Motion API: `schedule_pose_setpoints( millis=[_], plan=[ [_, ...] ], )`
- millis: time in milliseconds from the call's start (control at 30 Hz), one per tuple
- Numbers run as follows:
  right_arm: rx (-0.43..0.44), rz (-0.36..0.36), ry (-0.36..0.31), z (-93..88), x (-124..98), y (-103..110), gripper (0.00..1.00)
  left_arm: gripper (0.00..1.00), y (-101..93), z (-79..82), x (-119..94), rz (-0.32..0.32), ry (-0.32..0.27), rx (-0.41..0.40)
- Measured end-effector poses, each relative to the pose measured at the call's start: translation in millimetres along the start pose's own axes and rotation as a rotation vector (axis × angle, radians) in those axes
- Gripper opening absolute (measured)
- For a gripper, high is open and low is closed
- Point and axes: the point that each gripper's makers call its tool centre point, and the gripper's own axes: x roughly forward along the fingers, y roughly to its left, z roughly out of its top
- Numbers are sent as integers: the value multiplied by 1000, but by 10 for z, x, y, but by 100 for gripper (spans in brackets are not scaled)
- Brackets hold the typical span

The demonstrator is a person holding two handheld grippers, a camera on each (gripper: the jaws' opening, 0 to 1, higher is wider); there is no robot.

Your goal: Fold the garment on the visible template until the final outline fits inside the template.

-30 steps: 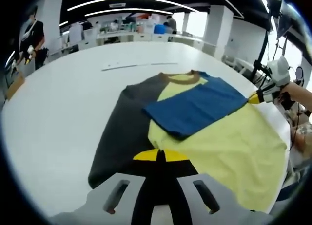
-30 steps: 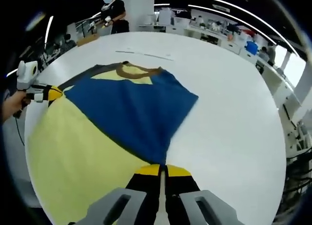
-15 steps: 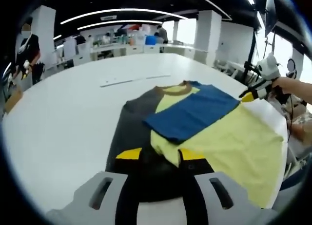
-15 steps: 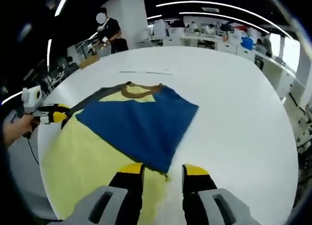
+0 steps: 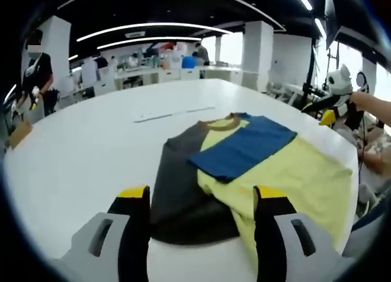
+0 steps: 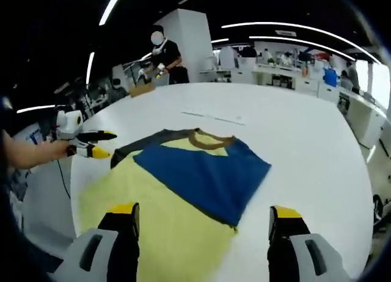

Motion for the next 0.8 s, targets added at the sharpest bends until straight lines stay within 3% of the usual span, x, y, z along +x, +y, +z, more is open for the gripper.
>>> schedule_pose_setpoints(
  millis=[200, 400, 800],
  plan=[
    [-25, 46, -35, 71, -179, 212, 99, 73, 53, -11, -91, 5, -4, 11],
    [-40, 77, -42, 59, -311, 396, 99, 73, 123, -72, -179, 13, 4, 0],
    [-55, 70, -59, -2, -471, 602, 99, 56, 384, -231, -318, 71, 20, -54]
  ],
)
